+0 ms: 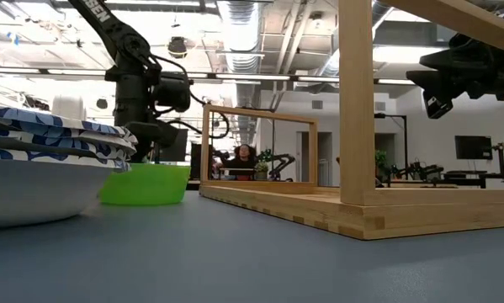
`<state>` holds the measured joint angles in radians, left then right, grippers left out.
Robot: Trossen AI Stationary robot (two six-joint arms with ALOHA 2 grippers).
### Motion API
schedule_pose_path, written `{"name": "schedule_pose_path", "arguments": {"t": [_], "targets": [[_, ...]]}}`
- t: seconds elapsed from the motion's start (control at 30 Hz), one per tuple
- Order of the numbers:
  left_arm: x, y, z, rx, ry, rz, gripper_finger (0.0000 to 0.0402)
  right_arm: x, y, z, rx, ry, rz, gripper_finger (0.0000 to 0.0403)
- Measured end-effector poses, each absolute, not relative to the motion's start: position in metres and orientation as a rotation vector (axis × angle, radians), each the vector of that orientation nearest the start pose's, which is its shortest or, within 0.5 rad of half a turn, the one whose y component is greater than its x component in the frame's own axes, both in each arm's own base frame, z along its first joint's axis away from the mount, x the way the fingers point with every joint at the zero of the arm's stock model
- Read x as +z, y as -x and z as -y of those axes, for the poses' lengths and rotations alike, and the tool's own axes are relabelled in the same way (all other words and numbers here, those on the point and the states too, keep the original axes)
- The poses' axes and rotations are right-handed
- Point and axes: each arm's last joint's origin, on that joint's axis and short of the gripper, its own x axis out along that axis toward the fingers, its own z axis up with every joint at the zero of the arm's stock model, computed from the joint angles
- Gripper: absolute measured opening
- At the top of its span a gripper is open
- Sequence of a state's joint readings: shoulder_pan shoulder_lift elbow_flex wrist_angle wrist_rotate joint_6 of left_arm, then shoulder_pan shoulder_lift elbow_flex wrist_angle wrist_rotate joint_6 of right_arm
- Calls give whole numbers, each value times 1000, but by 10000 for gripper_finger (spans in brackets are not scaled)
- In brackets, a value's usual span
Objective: Place and stack bowls onto a shelf
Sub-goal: Put the blue bowl on the wooden shelf
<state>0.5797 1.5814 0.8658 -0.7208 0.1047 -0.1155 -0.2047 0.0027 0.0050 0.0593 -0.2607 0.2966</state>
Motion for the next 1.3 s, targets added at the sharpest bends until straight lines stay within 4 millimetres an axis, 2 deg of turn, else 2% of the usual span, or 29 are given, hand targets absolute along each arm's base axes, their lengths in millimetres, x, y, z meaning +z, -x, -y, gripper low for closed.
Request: {"name": "schedule_pose_path", "arguments": {"t": [0.1,0.27,0.37,0.5,0.67,0.77,0.93,1.07,1.2,1.3], "targets": [[162,-218,-139,475,588,-1322,9,171,-96,12,65,-282,51,171],[170,-217,-138,497,623,-1272,1,171,-96,12,65,-282,52,171],[179,-217,-138,522,651,-1239,0,171,-96,12,64,-282,51,171],[201,-219,-140,575,622,-1155,3,171,-96,12,65,-282,51,171],[223,-218,-144,634,494,-1122,37,171,-96,12,65,-282,51,171],[220,-217,-146,626,448,-1164,75,171,-96,12,65,-302,51,171],[206,-220,-151,592,422,-1237,143,171,-96,12,69,-433,47,171],[196,-223,-155,625,372,-1287,184,171,-96,12,69,-464,45,171],[188,-225,-158,619,393,-1309,192,171,-96,12,69,-464,46,171],[181,-227,-158,598,395,-1341,166,171,-96,12,69,-465,46,171]]}}
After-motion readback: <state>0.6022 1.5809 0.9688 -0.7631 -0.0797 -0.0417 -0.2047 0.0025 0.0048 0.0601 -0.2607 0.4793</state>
